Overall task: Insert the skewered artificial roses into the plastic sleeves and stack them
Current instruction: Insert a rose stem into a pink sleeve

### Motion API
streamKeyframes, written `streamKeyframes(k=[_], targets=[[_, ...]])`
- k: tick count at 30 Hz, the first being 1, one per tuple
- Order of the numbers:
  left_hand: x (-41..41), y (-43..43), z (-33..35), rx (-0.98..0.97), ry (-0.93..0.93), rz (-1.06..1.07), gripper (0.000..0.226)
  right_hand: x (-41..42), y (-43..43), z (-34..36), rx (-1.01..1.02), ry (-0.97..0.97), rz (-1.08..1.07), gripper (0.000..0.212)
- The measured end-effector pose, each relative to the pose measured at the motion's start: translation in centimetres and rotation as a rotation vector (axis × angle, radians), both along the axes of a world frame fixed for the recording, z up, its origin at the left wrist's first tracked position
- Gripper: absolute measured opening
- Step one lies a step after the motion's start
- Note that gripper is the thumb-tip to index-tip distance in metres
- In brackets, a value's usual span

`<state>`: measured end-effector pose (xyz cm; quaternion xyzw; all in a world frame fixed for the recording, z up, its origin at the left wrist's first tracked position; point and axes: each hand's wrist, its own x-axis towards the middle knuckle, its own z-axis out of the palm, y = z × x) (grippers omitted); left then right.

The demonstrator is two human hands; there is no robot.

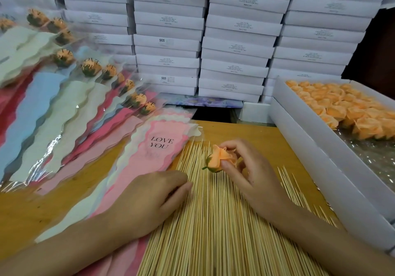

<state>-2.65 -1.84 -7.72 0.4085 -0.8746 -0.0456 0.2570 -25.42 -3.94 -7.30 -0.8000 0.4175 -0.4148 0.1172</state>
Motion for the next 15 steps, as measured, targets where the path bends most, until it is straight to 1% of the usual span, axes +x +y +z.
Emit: streamKeyframes(k=[2,3,5,6,7,9,11,15], targets=[[-0.1,-0.4,0.4,0.021,0.224,0.004,0.029,0.1,0.0,0.0,-0.029,0.012,0.032,0.018],[-0.2,-0.6,0.5,0.067,0.345,-0.007,0.023,0.1,0.0,-0.1,-0.035,0.019,0.05,0.02],[-0.5,-0.9,0.5,0.222,0.539,-0.055,0.014,0.1,0.0,-0.2,-0.042,0.034,0.094,0.025],[-0.5,-1.0,0.4,0.304,0.592,-0.082,0.015,0.1,0.0,-0.2,-0.046,0.042,0.121,0.025],[-0.5,-1.1,0.2,0.366,0.619,-0.106,0.021,0.1,0.0,-0.2,-0.052,0.047,0.151,0.025],[-0.5,-1.3,-0.2,0.427,0.635,-0.141,0.033,0.2,0.1,-0.2,-0.066,0.044,0.206,0.026],[-0.5,-1.4,-0.3,0.434,0.624,-0.143,0.035,0.2,0.1,-0.1,-0.08,0.038,0.24,0.027],[-0.4,-1.5,-0.5,0.461,0.623,-0.122,0.031,0.1,0.2,-0.1,-0.072,0.031,0.268,0.029]])
